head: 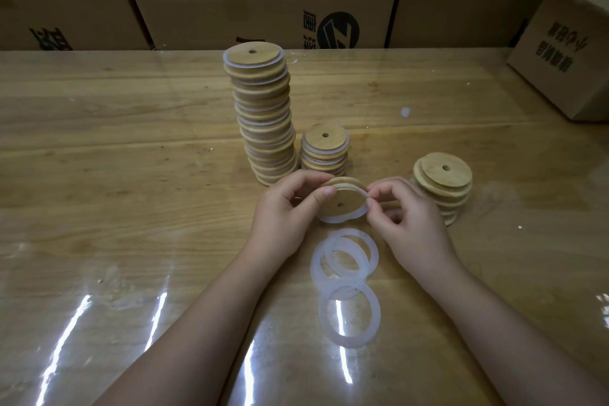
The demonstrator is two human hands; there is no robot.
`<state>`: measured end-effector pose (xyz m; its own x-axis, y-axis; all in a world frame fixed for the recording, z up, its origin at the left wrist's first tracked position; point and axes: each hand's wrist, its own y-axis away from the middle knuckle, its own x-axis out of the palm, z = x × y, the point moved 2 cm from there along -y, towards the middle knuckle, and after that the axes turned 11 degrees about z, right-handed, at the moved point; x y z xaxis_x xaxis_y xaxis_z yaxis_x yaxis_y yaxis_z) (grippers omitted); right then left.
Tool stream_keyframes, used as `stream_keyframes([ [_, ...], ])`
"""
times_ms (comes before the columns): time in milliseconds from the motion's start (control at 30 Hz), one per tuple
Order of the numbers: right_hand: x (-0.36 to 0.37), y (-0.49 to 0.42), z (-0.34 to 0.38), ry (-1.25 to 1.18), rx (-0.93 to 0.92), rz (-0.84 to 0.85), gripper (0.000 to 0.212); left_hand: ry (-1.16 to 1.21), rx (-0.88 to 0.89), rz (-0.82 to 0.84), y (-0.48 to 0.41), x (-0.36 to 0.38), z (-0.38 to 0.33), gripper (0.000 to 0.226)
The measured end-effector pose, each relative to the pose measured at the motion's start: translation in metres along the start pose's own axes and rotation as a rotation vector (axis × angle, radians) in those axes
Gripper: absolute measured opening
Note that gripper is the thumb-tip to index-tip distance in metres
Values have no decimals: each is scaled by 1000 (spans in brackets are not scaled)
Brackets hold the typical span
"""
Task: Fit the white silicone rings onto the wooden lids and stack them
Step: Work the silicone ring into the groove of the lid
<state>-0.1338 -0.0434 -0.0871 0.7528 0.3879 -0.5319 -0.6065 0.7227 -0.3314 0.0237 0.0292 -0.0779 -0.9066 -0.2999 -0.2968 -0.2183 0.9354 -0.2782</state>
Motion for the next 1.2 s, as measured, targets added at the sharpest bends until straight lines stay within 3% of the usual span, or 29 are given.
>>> stream_keyframes([
  [400, 3, 1, -5, -25, 131, 125, 21, 84, -49, 11, -1, -3, 2, 19],
  [533, 1, 1, -4, -112, 124, 83, 26, 63, -48, 24, 1, -1, 0, 18],
  [800, 1, 2, -1, -125, 59, 33, 15, -163, 46, 101, 4, 7, -3, 23],
  [1033, -1, 2, 0, -48, 40, 29, 7, -105, 18, 63, 3, 3, -2, 22],
  [1200, -2, 4, 0, -87, 70, -11, 14, -131, 39, 70, 3, 4, -1, 23],
])
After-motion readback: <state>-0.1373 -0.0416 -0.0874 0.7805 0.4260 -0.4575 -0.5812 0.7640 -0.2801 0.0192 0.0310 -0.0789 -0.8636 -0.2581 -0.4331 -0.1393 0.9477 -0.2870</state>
